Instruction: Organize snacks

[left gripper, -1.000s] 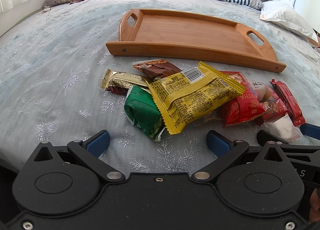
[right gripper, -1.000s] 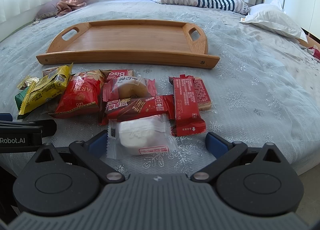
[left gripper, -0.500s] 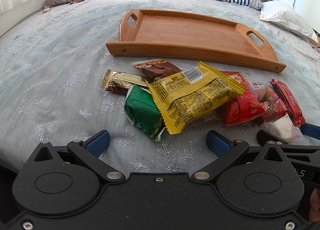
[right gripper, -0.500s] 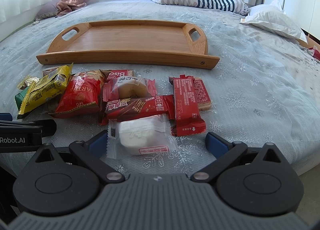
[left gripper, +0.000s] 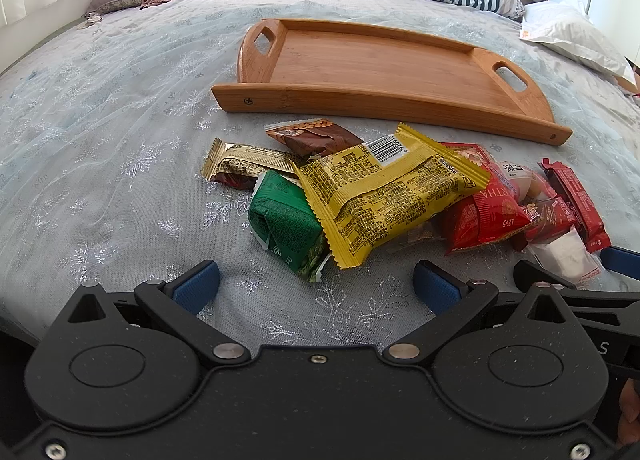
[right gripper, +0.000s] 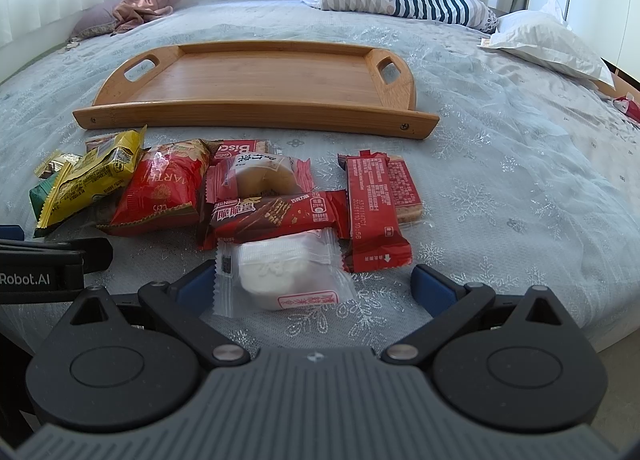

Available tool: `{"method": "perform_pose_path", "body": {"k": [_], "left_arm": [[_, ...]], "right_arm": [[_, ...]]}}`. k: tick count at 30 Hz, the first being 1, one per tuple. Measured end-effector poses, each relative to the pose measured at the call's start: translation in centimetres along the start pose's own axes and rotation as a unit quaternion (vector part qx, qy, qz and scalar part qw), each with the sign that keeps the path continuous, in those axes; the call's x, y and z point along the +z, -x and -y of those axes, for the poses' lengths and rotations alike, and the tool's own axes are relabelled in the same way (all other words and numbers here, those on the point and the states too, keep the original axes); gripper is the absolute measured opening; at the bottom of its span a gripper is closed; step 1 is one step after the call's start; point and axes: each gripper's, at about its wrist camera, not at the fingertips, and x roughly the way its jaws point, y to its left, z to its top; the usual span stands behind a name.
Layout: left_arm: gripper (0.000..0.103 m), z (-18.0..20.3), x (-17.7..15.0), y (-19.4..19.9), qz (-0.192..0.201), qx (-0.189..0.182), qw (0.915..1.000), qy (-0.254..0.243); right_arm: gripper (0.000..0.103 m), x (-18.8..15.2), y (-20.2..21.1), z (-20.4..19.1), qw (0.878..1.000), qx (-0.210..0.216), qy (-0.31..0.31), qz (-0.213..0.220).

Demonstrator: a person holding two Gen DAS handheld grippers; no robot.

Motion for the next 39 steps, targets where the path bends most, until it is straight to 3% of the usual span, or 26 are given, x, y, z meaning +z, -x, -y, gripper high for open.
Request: {"method": "perform_pose_path", "body": {"k": [32, 39], "left_arm": [[0.103, 0.1, 0.0, 0.0, 0.003, 0.002, 1.0000, -0.003], [0.103, -0.4, -1.0, 0.8, 0.040, -0.012, 0.9991, -0.006]], "right_arm": [[0.103, -0.2, -0.1, 0.1, 1.000, 0.004, -0.002, 0.008], [0.103, -1.1, 0.3, 0.2, 0.999, 0.003, -0.002, 0.040]]}}
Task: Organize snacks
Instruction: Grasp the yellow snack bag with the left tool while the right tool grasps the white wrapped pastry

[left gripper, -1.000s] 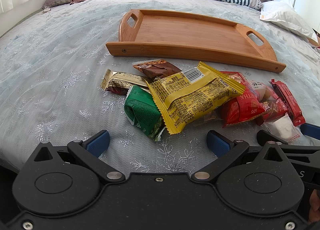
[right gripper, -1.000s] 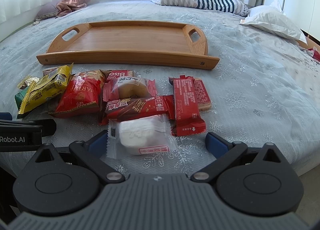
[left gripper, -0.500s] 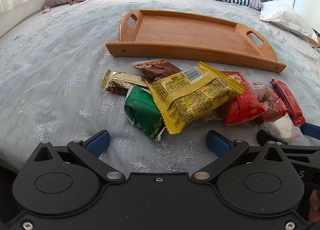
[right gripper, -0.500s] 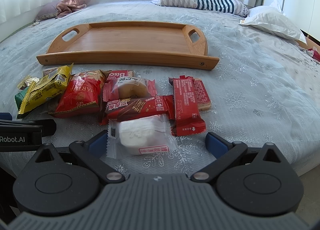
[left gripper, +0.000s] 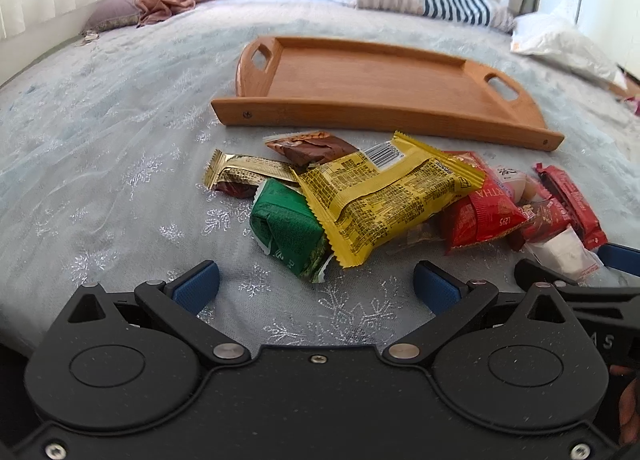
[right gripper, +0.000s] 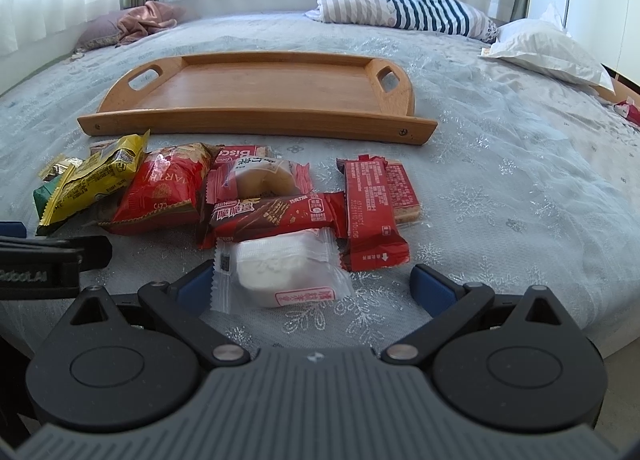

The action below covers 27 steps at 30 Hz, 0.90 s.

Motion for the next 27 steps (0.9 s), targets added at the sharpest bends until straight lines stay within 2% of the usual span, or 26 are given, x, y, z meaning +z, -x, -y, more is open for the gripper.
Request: {"method": "perform_pose_path", "body": {"k": [3, 5, 8, 11, 13, 14, 15, 20, 22, 24, 27], "left_arm": [[0.103, 0.0, -0.3, 0.4, 0.010, 0.000, 0.9999, -0.009], [0.102, -0.1, -0.2, 0.7, 0.009, -0.003, 0.9999, -0.008], [0.087, -0.6, 0.0, 1.6, 0.021, -0.023, 0.9995, 0.008], [0.071, -1.2, 0.4, 2.6, 0.036, -0.048, 0.9979, 0.025], [0.056, -1.4, 0.9, 3.1, 0.042, -0.060, 0.9967, 0.034], [0.054, -1.5, 1.1, 3.3, 0.045, -0.063, 0.9963, 0.037], [0.053, -1.4, 1.3, 3.6, 0.049, -0.064, 0.9960, 0.039], [0.056, -0.7, 2.2, 4.0, 0.072, -0.077, 0.9943, 0.019], [0.072, -0.3, 2.5, 3.8, 0.077, -0.081, 0.9937, 0.005], [0.080, 0.0, 2.9, 3.3, 0.079, -0.085, 0.9932, -0.004], [0.080, 0.4, 3.2, 2.2, 0.071, -0.084, 0.9938, -0.013]], "right_arm": [[0.103, -0.8, 0.2, -0.3, 1.000, -0.010, 0.008, 0.026], [0.103, -0.6, 0.6, -0.5, 0.999, -0.014, 0.012, 0.027], [0.101, -0.6, 1.4, -0.3, 0.999, -0.003, 0.002, 0.042], [0.092, -0.9, 2.0, -0.4, 0.998, 0.004, 0.009, 0.059], [0.085, -1.1, 2.4, -0.6, 0.998, 0.011, 0.015, 0.068], [0.081, -1.2, 2.7, -0.6, 0.997, 0.015, 0.015, 0.072], [0.077, -1.3, 2.9, -0.7, 0.997, 0.019, 0.013, 0.075], [0.075, -1.3, 3.5, -0.8, 0.996, 0.032, 0.018, 0.084], [0.071, -1.2, 3.6, -0.7, 0.996, 0.033, 0.014, 0.084], [0.062, -1.2, 3.5, -0.4, 0.996, 0.031, 0.006, 0.082], [0.060, -1.2, 3.3, 0.1, 0.996, 0.037, -0.007, 0.077]]}}
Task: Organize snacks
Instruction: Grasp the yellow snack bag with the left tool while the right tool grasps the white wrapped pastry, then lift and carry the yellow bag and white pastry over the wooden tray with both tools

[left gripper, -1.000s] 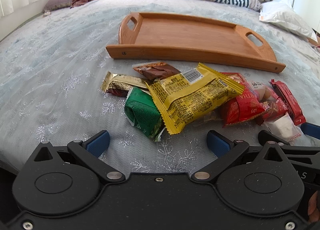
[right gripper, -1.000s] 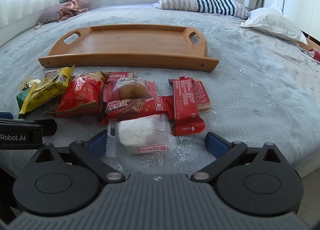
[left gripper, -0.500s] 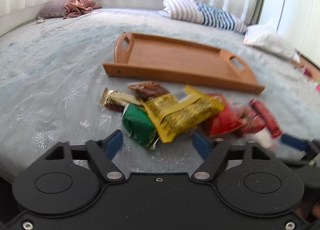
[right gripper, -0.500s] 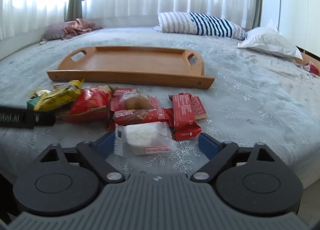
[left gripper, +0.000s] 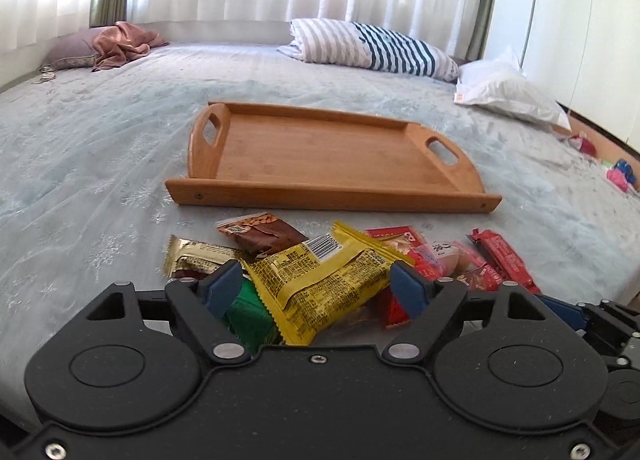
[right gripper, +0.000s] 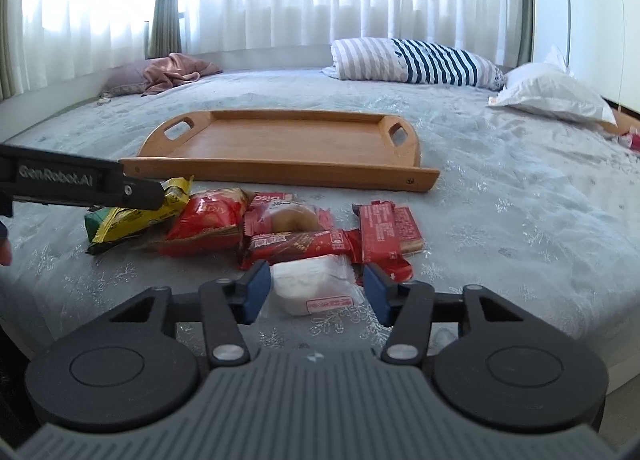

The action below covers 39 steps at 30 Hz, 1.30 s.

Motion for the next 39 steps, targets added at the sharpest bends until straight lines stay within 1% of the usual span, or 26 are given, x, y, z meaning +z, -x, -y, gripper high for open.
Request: {"method": "perform_pose_path", "body": {"k": [3, 5, 7, 9, 11, 14, 16, 18, 21, 22, 23, 24, 25, 26, 27, 28, 30, 32, 34, 37, 39], "left_arm": [[0.083, 0.0, -0.1, -1.2, -0.012, -0.010, 0.9999, 0.003], [0.089, 0.0, -0.1, -1.8, -0.015, -0.017, 0.9997, 0.008], [0.100, 0.0, -0.1, -2.4, -0.015, -0.021, 0.9996, 0.010], [0.101, 0.1, -0.1, -2.9, -0.015, -0.026, 0.9995, 0.009], [0.102, 0.0, -0.1, -3.4, -0.014, -0.023, 0.9996, 0.010], [0.103, -0.4, 0.0, -3.8, -0.013, -0.023, 0.9994, 0.023], [0.103, -0.5, 0.1, -3.8, -0.013, -0.026, 0.9991, 0.032], [0.103, -0.6, 0.0, -3.7, -0.009, -0.028, 0.9989, 0.037], [0.103, -0.6, -0.1, -3.7, -0.010, -0.028, 0.9988, 0.039], [0.096, -0.6, -0.1, -3.7, -0.013, -0.029, 0.9988, 0.037], [0.088, -0.5, -0.1, -3.6, -0.018, -0.030, 0.9987, 0.037], [0.061, -0.5, 0.0, -3.4, -0.022, -0.035, 0.9983, 0.042], [0.035, -0.5, 0.0, -3.1, -0.023, -0.039, 0.9978, 0.049], [0.031, -0.3, 0.0, -2.8, -0.026, -0.038, 0.9978, 0.048], [0.027, 0.1, -0.1, -2.5, -0.029, -0.029, 0.9985, 0.037], [0.026, 0.5, -0.2, -2.3, -0.026, -0.022, 0.9992, 0.020], [0.026, 1.1, -0.3, -1.8, -0.022, -0.019, 0.9996, -0.001], [0.025, 1.3, -0.2, -1.3, -0.018, -0.023, 0.9996, 0.000], [0.021, 1.4, 0.0, -0.9, -0.009, -0.022, 0.9997, 0.001], [0.013, 1.6, 0.6, 0.0, 0.013, -0.007, 0.9998, -0.014], [0.012, 1.6, 1.0, 0.3, 0.023, -0.001, 0.9996, -0.016]], "right_arm": [[0.059, -0.1, 0.0, 0.1, 1.000, 0.003, 0.000, 0.001], [0.059, -0.2, 0.0, 0.0, 1.000, 0.005, 0.002, 0.003], [0.059, -0.2, -0.1, 0.0, 1.000, 0.008, 0.001, 0.003], [0.059, -0.1, -0.3, 0.1, 1.000, 0.010, 0.000, 0.003], [0.060, -0.1, -0.6, 0.2, 1.000, 0.011, -0.001, 0.004], [0.060, 0.0, -0.9, 0.3, 1.000, 0.012, 0.001, 0.006], [0.063, 0.0, -1.1, 0.3, 1.000, 0.013, 0.002, 0.007], [0.071, -0.1, -1.2, 0.2, 1.000, 0.013, 0.002, 0.009], [0.071, -0.1, -1.5, 0.0, 1.000, 0.013, 0.003, 0.008], [0.071, -0.1, -1.5, 0.0, 1.000, 0.013, 0.004, 0.008], [0.071, -0.1, -1.5, -0.1, 1.000, 0.012, 0.004, 0.008], [0.066, -0.1, -1.6, -0.1, 1.000, 0.012, 0.004, 0.008], [0.058, -0.2, -1.5, -0.2, 1.000, 0.012, 0.001, 0.007], [0.055, -0.2, -1.4, -0.2, 1.000, 0.014, -0.006, 0.007], [0.053, -0.2, -1.3, -0.2, 1.000, 0.018, -0.012, 0.007], [0.051, -0.2, -1.2, -0.2, 1.000, 0.024, -0.016, 0.008], [0.049, -0.2, -0.9, -0.4, 0.999, 0.028, -0.015, 0.013], [0.047, 0.0, -0.6, -0.5, 0.999, 0.030, -0.011, 0.018], [0.047, 0.2, -0.2, -0.5, 0.999, 0.036, -0.013, 0.023], [0.046, 0.7, 0.2, -0.4, 0.999, 0.039, -0.019, 0.032], [0.046, 1.1, 0.4, -0.3, 0.998, 0.041, -0.023, 0.039]]}}
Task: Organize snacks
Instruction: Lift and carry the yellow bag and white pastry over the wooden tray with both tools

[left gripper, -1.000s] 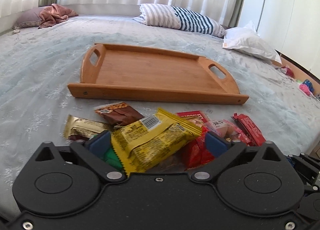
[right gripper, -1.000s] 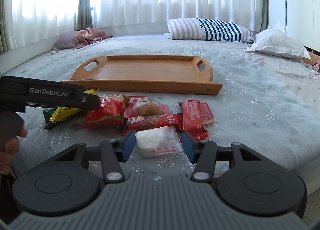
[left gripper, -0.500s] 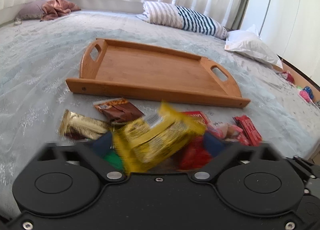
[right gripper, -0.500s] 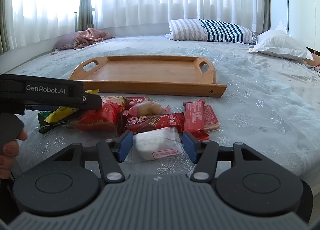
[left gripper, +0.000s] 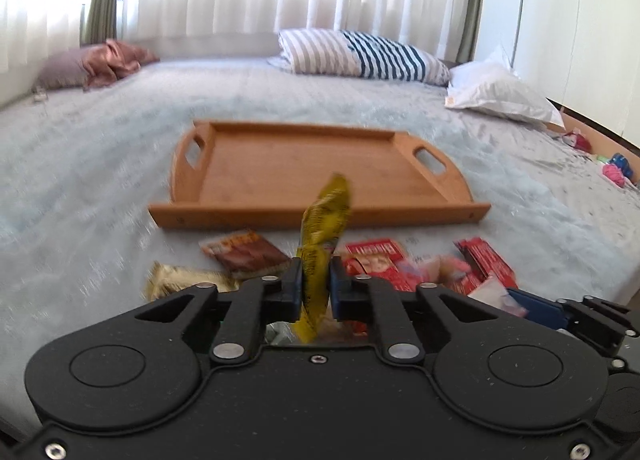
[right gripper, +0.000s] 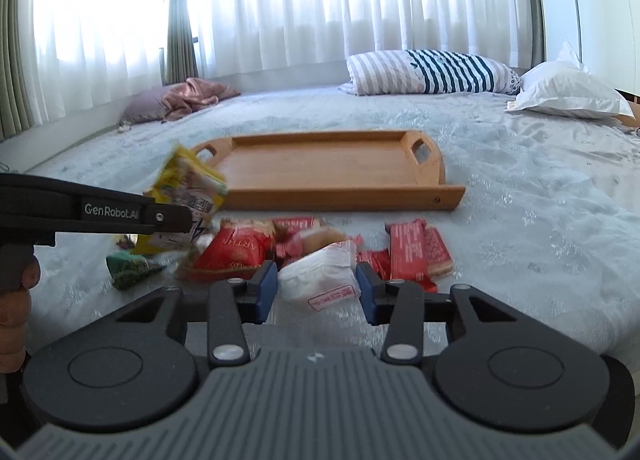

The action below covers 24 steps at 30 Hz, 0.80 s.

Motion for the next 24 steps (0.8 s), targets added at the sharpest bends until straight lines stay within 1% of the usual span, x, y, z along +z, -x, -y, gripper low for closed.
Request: {"method": "perform_pose_path", "body": {"k": [3, 7, 10, 14, 15, 16, 17, 18, 24], "left_arm": [[0.011, -0.6, 0.4, -0.2, -0.003, -0.008, 0.9999, 0.010], [0.012, -1.3, 0.3, -0.5, -0.010, -0.009, 0.9995, 0.027], [0.016, -2.0, 0.0, -1.4, -0.018, -0.012, 0.9988, 0.044], [0.018, -2.4, -0.4, -3.0, -0.033, -0.016, 0.9970, 0.068], [0.018, -2.3, -0.5, -3.2, -0.031, -0.014, 0.9971, 0.068], [0.015, -2.2, -0.4, -3.3, -0.028, -0.008, 0.9975, 0.064], [0.014, -2.0, -0.3, -3.3, -0.026, -0.002, 0.9980, 0.058], [0.011, -1.9, -0.1, -3.2, -0.023, 0.000, 0.9984, 0.051], [0.011, -2.2, 2.0, -2.8, -0.004, -0.011, 0.9988, 0.048]], "right_arm": [[0.046, 0.4, 0.0, 0.1, 1.000, 0.001, -0.004, 0.008], [0.046, 0.8, -0.2, 0.4, 1.000, -0.005, -0.010, 0.013], [0.046, 1.0, -0.4, 0.6, 1.000, -0.007, -0.015, 0.013], [0.046, 0.9, -0.4, 0.8, 1.000, -0.011, -0.018, 0.011], [0.046, 0.9, -0.4, 0.8, 1.000, -0.012, -0.018, 0.011], [0.046, 0.9, -0.4, 0.8, 1.000, -0.012, -0.018, 0.010], [0.046, 0.9, -0.4, 0.8, 1.000, -0.012, -0.018, 0.010], [0.046, 1.0, -0.4, 0.9, 1.000, -0.013, -0.018, 0.011], [0.046, 2.7, -1.0, 1.9, 0.999, -0.008, -0.028, 0.018]]}}
